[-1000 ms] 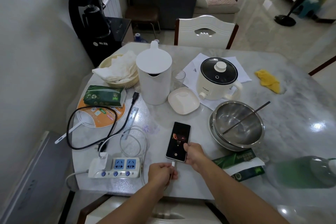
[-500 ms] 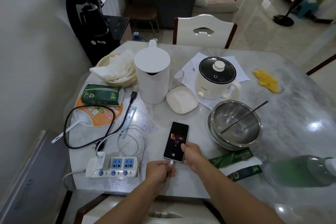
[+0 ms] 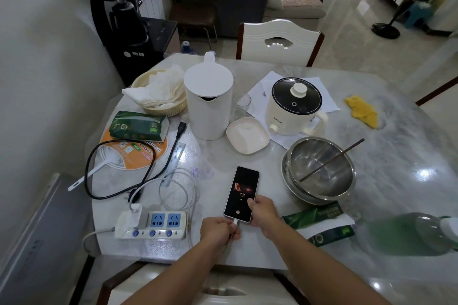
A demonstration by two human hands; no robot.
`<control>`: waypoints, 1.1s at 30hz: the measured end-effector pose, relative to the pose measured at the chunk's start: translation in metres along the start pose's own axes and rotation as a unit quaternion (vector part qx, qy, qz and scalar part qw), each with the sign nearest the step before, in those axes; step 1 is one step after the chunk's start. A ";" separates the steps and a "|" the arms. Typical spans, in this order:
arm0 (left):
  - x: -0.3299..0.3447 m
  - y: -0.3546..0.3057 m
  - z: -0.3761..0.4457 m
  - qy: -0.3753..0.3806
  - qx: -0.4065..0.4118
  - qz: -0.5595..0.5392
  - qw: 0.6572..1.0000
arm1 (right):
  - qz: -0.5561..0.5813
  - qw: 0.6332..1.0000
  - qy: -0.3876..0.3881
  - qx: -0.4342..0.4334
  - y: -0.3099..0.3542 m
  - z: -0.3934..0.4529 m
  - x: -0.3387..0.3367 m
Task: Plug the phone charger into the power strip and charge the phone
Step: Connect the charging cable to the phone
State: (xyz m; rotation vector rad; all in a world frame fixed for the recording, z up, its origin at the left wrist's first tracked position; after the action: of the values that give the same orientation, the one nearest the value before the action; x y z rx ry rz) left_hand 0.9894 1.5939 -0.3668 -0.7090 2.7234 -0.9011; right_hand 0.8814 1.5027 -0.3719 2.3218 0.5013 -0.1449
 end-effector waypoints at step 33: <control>-0.239 -0.030 -0.044 -0.146 0.142 0.361 0.910 | -0.466 0.874 -0.046 -0.129 0.038 -0.037 0.006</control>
State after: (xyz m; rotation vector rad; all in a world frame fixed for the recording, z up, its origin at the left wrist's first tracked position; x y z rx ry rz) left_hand 1.1950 1.7134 -0.3074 0.2127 2.2256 -0.8716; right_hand 0.9007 1.5058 -0.3215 1.6252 1.4596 -0.5971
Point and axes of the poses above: each hand's wrist, its own z-axis towards the middle knuckle, its own x-axis out of the palm, y = z × x, the point moved 1 cm from there along z, towards the middle knuckle
